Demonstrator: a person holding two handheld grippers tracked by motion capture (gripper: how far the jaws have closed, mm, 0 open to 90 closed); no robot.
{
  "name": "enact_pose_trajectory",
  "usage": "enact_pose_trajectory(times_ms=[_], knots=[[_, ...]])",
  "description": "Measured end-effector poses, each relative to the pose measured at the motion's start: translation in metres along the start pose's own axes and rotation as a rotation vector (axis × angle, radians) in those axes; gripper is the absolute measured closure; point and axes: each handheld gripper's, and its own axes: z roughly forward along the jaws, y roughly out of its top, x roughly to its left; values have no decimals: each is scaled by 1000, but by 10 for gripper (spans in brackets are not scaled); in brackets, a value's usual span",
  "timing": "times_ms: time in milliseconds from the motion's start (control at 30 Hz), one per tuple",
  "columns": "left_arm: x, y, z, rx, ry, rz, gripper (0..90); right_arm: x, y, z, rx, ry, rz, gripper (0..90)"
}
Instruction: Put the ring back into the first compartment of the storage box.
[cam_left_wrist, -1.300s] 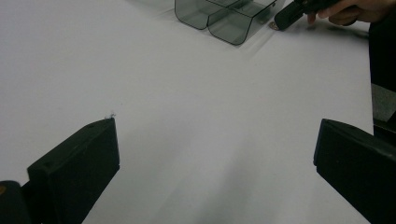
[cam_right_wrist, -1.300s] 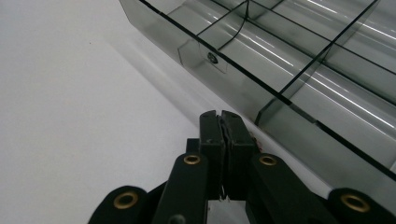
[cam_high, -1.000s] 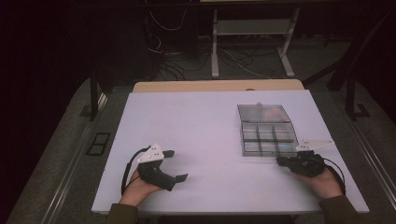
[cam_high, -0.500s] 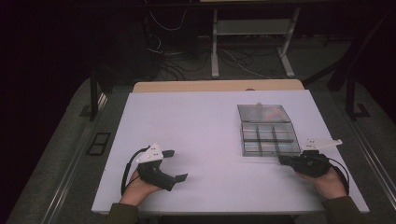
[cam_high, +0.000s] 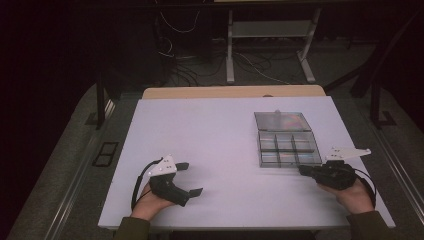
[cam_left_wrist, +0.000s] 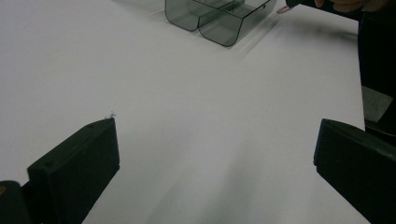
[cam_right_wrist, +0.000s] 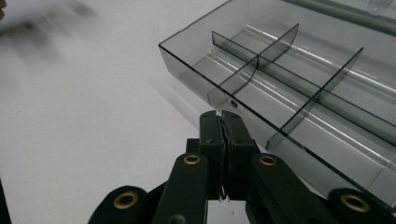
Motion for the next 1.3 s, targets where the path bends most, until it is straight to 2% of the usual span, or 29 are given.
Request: enact_pose_trajectory(times_ms=[167,633,1167,1300], knots=[[0,0,-1,4,6,0,0,1,5,-1,-15,12,-13,876],[0,1,1,19,2,-15,0,0,17,-6,-51,31,-11,876],[-2,0,2,36,5,5,0,-7,28,-9,-75,26,0,876],[-2,1,2,28,7,-3,0,-8,31,-8,-83,24,1,876]])
